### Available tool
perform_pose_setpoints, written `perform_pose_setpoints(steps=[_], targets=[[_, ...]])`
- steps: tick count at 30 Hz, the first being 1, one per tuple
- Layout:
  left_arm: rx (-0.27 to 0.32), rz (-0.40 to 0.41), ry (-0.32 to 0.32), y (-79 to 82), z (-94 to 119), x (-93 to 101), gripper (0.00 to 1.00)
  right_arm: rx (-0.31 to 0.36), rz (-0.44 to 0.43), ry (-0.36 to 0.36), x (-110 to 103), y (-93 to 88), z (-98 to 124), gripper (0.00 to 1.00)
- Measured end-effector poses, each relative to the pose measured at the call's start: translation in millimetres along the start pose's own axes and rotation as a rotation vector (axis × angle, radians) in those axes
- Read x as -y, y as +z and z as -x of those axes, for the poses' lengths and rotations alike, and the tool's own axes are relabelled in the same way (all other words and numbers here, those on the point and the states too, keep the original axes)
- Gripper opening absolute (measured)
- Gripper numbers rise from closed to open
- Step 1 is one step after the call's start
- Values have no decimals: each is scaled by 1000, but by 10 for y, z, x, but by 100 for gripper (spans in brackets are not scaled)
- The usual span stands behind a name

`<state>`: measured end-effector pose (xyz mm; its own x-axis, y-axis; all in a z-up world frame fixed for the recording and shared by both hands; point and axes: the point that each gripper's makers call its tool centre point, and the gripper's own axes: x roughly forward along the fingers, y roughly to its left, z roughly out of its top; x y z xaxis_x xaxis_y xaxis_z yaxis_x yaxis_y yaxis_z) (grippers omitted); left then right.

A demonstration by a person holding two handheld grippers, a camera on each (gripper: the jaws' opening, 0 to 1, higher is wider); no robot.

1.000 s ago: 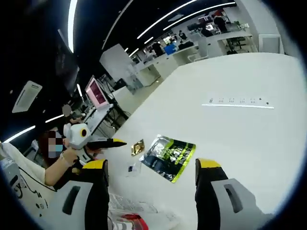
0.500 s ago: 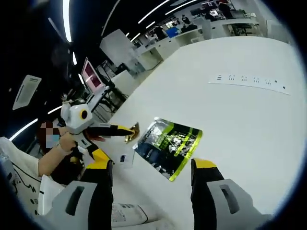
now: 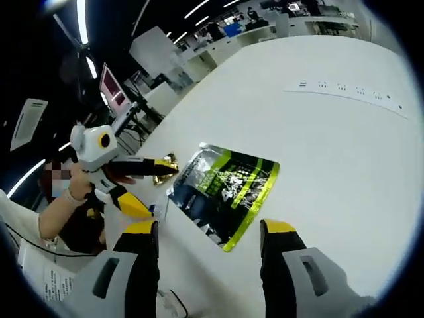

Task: Arrange the skincare products in the storage area until every visible bottle or jar stands upright without overlapping.

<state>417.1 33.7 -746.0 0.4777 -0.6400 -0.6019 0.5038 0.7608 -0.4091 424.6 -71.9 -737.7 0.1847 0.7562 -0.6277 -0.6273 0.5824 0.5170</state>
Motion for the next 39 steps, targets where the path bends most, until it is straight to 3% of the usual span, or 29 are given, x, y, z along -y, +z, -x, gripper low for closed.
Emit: perform_pose_setpoints(steps=[14,18,24,34,39], targets=[[-33,1,17,50,-95,7,59,4,-33,-19,49,18,-124,59],[-36,9,19,76,-97,-77,58,4,-32,-17,59,28,-139,58],[-7,52,18,70,-42,-42,55,5,-44,-16,59,20,-134,57],[60,132,-8,162,60,-102,39,6,-50,-29,72,4,-128,50],[91,157,-18,231,70,-94,38,-13,3,-63,111,-20,-136,45]])
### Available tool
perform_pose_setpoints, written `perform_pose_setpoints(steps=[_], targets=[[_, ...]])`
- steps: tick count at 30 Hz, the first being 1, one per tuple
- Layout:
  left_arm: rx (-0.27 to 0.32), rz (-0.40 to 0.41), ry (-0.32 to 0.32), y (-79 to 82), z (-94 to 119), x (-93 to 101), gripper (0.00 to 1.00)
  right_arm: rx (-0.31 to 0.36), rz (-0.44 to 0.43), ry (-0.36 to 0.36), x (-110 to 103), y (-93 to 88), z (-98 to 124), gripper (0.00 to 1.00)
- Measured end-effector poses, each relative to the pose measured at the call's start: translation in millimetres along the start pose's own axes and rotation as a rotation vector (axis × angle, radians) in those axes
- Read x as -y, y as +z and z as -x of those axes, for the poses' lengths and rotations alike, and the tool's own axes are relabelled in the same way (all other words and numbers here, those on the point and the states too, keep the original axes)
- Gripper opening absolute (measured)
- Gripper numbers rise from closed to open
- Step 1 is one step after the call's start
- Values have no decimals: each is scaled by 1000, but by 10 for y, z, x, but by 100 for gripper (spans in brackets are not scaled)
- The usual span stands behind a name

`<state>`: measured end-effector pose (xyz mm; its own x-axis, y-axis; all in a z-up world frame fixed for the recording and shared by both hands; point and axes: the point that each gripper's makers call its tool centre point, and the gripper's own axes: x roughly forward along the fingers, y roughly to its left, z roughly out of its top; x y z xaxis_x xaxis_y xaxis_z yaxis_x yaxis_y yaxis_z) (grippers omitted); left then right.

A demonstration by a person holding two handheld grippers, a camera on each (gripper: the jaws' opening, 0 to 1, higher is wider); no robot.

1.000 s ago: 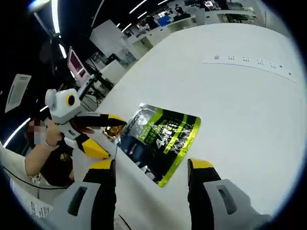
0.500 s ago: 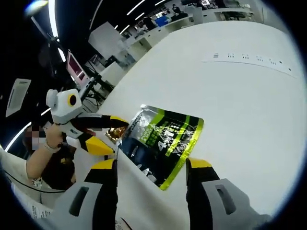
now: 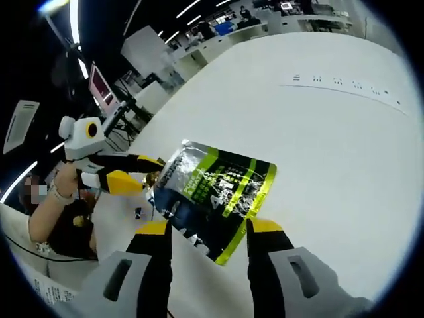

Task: Arrange the skincare products in the storage area until every visible bottle or jar stands upright without overlapping.

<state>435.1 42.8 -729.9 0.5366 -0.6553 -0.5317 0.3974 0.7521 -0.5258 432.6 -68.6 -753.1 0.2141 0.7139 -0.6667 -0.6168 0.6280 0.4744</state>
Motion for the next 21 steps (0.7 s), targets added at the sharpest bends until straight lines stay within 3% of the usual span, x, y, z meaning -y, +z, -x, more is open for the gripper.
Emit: perform_pose_setpoints(steps=[4,8,12,16,21], targets=[[72,59,-36,158,54,-36,33,1,-3,-4,3,-12,7,43],[113,95,-88,242,107,108,26,3,-11,-1,6,-16,8,42],[114,111,-99,261,77,88,24,4,-14,0,13,-17,11,42],[148,155,-168,329,62,187,10,3,-14,5,2,-25,7,41],[104,102,-130,258,-24,239,9,2,-15,5,4,-29,6,40]])
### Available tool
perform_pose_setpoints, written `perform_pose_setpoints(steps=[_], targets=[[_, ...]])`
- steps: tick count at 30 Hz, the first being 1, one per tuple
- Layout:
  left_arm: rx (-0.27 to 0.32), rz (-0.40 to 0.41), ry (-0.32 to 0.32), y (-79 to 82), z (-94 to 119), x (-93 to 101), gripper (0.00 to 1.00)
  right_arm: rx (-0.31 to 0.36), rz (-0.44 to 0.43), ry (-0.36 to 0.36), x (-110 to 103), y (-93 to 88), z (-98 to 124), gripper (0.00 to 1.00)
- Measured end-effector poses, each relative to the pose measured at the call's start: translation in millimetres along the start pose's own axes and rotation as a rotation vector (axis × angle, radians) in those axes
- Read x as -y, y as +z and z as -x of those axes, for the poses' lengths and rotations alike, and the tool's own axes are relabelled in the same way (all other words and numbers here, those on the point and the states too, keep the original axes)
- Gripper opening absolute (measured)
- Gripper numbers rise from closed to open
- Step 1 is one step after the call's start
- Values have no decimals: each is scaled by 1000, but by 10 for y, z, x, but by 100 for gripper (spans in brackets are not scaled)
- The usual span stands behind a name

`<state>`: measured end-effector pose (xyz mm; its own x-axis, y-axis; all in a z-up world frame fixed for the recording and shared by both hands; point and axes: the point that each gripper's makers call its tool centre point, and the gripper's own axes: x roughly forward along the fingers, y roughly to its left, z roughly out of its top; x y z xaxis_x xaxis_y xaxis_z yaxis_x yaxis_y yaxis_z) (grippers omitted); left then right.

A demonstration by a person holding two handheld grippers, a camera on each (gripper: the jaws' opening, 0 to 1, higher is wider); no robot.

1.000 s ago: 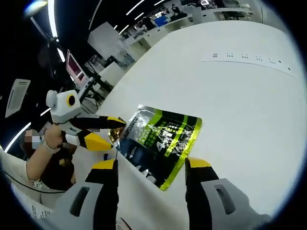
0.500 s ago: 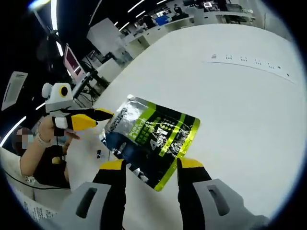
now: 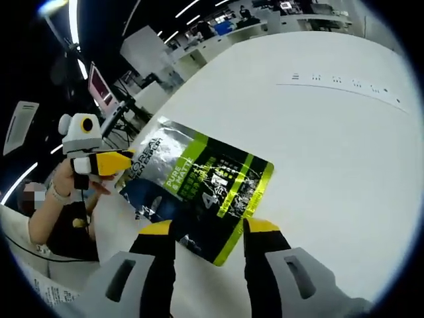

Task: Arrange the skincare products in the storage area until every visible bottle or jar stands upright without overlapping.

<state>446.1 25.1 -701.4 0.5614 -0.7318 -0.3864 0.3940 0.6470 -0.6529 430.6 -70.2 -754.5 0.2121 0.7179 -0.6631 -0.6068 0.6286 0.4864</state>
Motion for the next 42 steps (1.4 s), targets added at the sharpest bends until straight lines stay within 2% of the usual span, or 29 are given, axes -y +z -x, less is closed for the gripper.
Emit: perform_pose_setpoints(steps=[4,7,9,11,12,17,25,28,42], targets=[[-6,7,-1,5,-45,-5,7,5,1,0,14,0,1,39],[-71,-40,11,-136,-126,26,5,2,11,3,10,1,-2,40],[-74,-47,11,-170,-179,63,2,1,7,0,14,4,-3,40],[-52,-53,40,-138,-175,34,1,2,9,-2,20,5,-3,39],[-57,-50,39,-182,-177,92,1,4,5,-1,20,6,-2,39],[-78,-74,71,-228,-167,78,0,14,8,14,0,11,-2,43],[-41,-65,70,-189,-110,123,0,32,24,35,-52,16,2,48],[-36,-84,64,-162,-112,199,0,62,30,38,-72,50,46,42],[1,-168,44,86,2,482,0,153,86,-51,-1,268,502,37]])
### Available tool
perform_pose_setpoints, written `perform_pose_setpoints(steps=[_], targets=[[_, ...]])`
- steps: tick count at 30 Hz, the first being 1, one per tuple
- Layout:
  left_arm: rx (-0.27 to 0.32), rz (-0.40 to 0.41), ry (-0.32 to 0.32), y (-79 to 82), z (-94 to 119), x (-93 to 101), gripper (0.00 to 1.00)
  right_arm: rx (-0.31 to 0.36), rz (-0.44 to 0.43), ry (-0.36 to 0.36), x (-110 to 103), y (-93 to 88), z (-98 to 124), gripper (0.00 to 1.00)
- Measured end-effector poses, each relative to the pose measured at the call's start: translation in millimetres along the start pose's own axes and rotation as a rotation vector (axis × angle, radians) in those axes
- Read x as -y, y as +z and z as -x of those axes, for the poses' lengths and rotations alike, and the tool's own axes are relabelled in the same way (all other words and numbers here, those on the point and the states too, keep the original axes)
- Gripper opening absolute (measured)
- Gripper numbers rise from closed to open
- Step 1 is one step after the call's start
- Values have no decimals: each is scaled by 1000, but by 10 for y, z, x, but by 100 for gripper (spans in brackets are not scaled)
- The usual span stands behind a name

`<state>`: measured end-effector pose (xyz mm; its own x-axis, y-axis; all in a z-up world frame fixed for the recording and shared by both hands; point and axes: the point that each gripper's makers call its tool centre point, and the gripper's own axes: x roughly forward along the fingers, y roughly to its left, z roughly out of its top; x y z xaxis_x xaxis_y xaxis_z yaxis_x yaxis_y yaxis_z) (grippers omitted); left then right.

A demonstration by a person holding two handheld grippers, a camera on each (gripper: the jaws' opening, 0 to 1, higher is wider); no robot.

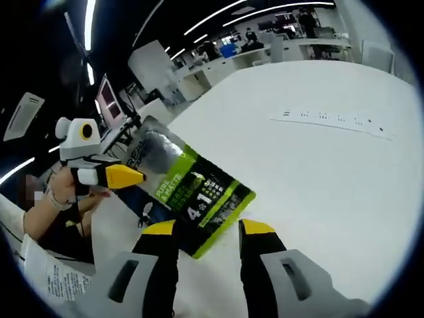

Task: Arrange the skincare products in the storage area until every visible bottle or jar stands upright without overlapping.

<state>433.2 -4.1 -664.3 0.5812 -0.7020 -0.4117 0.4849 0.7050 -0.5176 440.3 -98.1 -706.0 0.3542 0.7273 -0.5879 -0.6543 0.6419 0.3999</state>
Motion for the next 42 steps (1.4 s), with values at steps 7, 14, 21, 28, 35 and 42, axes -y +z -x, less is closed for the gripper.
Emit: perform_pose_setpoints(steps=[7,14,21,28,35,42], targets=[[6,-84,28,58,109,63,0,55,46,-26,-65,134,208,37],[44,-85,26,200,296,79,0,141,77,-19,-233,368,467,36],[65,-144,31,320,500,210,0,211,123,-3,-461,546,693,36],[44,-258,60,333,685,315,0,274,177,23,-745,679,894,35],[2,-361,85,229,860,451,0,313,231,63,-1126,694,1043,35],[-13,-390,78,108,1023,569,0,302,326,58,-1490,559,1109,35]])
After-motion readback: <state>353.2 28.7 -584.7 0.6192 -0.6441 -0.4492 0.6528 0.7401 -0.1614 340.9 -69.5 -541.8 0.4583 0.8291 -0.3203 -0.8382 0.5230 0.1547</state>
